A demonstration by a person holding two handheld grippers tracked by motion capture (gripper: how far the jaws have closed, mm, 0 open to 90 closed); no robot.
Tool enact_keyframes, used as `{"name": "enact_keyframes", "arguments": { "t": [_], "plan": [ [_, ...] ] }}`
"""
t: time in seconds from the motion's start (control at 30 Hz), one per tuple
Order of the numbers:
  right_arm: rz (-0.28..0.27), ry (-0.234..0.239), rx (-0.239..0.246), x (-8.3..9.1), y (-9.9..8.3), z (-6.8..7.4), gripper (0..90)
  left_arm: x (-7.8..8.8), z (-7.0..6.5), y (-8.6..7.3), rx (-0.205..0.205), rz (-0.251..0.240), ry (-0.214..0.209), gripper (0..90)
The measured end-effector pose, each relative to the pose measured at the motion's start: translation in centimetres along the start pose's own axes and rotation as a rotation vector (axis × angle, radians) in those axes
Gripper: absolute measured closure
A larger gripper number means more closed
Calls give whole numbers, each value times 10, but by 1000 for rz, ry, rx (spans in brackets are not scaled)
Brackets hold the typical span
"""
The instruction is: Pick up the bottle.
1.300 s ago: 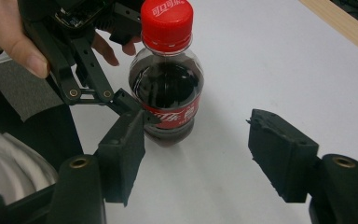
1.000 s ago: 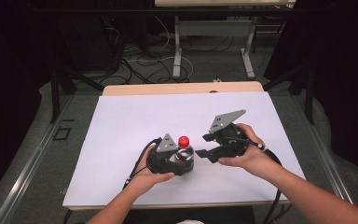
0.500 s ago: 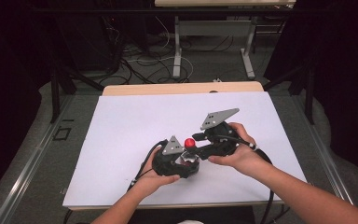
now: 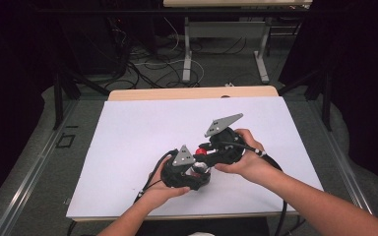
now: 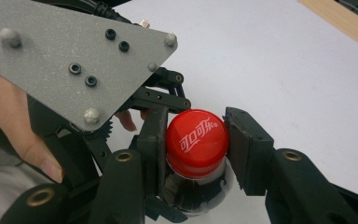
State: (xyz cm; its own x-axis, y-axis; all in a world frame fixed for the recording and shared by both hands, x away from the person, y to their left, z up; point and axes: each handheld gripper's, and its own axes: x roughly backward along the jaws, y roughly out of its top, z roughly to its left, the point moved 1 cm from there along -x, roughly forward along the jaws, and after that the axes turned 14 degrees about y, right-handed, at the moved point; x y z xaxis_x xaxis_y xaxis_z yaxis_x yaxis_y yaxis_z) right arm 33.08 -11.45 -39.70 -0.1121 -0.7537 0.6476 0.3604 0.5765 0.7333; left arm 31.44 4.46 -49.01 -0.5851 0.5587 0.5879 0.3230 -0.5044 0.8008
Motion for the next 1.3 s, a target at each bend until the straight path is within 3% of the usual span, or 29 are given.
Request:
{"name": "enact_keyframes", "arguments": {
  "t": [0.13, 0.23, 0.37, 0.47, 0.53, 0.63, 0.7, 0.9, 1.0, 1.13, 1.3],
  "plan": [
    [47, 56, 44, 3, 2, -3, 607, 0, -1, 0, -9, -9, -2, 300],
    [49, 91, 75, 3, 2, -6, 608, 2, -1, 1, -19, 1, -13, 300],
    [78, 177, 166, 6, 3, -14, 610, 2, -3, 0, -16, -9, -13, 299],
    [90, 213, 221, 6, 3, -17, 609, 3, -3, 0, -26, 4, -25, 300],
    [81, 229, 218, 6, 2, -18, 607, 3, -3, 0, -20, 2, -28, 299],
    [51, 208, 169, 8, 1, -16, 556, 5, -1, 1, -16, -5, -26, 299],
    [11, 166, 135, 7, 0, -10, 512, 4, -2, 1, -2, -17, -12, 299],
    [-65, 51, 54, 5, -1, 2, 518, 5, 0, 1, 3, -15, 0, 299],
    [-55, -6, 50, 3, -3, 4, 555, 6, 0, 1, -5, -6, -9, 299],
    [-42, 9, 70, 1, -5, 3, 608, 4, -1, 0, -4, -9, -4, 299],
    [-32, 76, 93, 3, -4, -2, 612, 5, -2, 0, 1, -9, -6, 300]
  ]
}}
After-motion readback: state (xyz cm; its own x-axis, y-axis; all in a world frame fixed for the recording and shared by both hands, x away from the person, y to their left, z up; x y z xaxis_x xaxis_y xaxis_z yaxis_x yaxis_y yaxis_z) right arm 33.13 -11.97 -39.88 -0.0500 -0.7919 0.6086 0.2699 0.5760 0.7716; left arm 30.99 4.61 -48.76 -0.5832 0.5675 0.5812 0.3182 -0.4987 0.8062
